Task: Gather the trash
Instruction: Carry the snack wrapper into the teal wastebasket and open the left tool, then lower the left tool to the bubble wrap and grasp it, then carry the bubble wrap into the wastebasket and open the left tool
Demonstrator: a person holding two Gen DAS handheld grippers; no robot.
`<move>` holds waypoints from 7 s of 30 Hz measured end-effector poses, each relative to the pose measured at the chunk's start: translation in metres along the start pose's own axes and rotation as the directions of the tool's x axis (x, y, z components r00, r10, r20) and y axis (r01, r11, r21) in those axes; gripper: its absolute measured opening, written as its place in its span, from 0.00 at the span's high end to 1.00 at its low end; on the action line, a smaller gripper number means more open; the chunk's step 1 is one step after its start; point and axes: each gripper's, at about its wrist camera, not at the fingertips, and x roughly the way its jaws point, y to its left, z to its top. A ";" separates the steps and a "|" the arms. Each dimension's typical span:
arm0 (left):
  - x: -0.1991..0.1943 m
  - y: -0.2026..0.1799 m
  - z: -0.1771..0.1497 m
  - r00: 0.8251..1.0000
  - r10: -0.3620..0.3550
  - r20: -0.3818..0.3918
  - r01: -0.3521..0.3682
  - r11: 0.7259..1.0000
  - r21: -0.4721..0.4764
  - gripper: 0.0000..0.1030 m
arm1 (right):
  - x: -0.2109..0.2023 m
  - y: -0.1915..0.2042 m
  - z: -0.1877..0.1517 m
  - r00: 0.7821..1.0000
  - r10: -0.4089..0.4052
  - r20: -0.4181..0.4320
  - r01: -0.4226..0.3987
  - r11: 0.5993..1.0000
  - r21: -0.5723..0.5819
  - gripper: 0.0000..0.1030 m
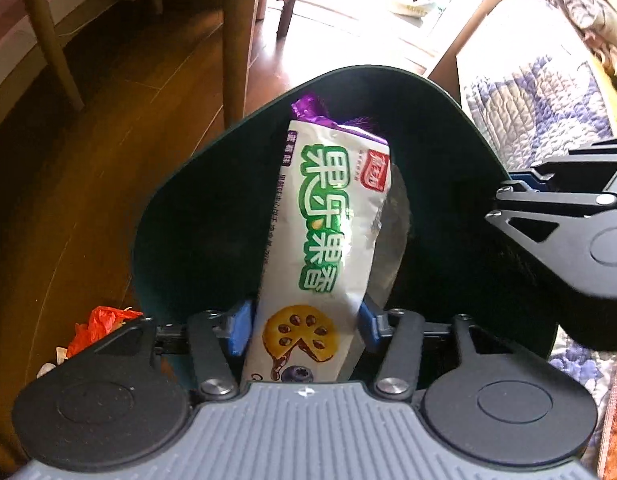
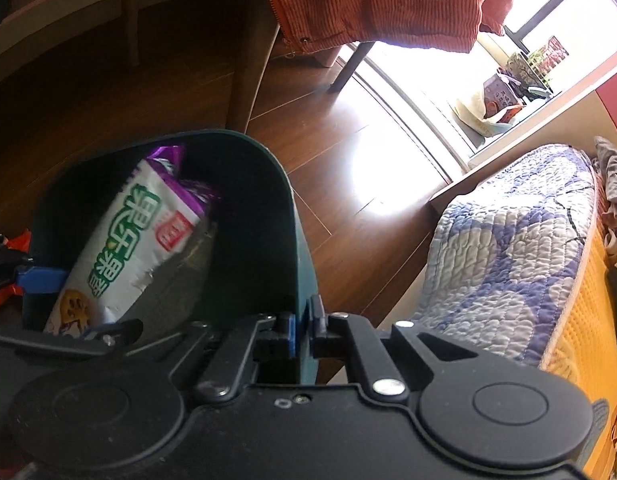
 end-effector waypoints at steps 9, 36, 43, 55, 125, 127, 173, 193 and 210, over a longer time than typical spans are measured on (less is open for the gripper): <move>-0.040 0.024 -0.018 0.997 -0.040 0.068 0.041 0.999 -0.019 0.35 | -0.004 0.016 0.005 1.000 -0.016 -0.024 0.016 1.000 -0.017 0.94; -0.075 0.151 -0.123 0.990 0.112 0.089 -0.094 0.979 -0.183 0.35 | 0.000 0.030 0.013 0.995 -0.024 -0.097 0.021 0.999 -0.033 0.92; 0.008 0.103 -0.150 0.997 0.073 0.039 -0.078 0.985 0.151 0.35 | 0.013 0.007 0.024 0.995 -0.001 -0.095 0.003 1.000 0.017 0.93; 0.140 0.042 -0.181 0.989 0.124 -0.079 -0.082 0.912 0.403 0.35 | 0.028 -0.026 0.020 0.994 0.057 -0.097 -0.057 0.998 0.011 0.94; 0.230 0.120 -0.132 0.962 0.139 -0.234 -0.093 0.976 0.198 0.22 | 0.026 -0.040 0.018 0.985 0.166 0.050 -0.169 0.983 0.064 0.89; 0.229 0.123 -0.131 0.965 0.125 -0.230 -0.086 0.981 0.171 0.23 | 0.026 -0.041 0.018 0.984 0.167 0.053 -0.171 0.983 0.066 0.89; -0.055 0.109 -0.080 0.987 -0.123 0.105 0.123 0.992 0.002 0.95 | -0.018 0.031 0.008 0.997 0.041 0.059 -0.043 0.998 0.042 0.88; 0.045 0.049 -0.073 0.994 -0.064 -0.093 0.070 0.996 0.056 0.94 | -0.015 0.035 0.010 0.998 0.038 0.041 -0.039 0.999 0.033 0.87; 0.008 0.072 -0.089 0.997 -0.081 0.020 0.079 0.994 0.071 0.37 | -0.009 0.029 0.009 0.998 0.057 0.038 -0.058 0.998 0.033 0.86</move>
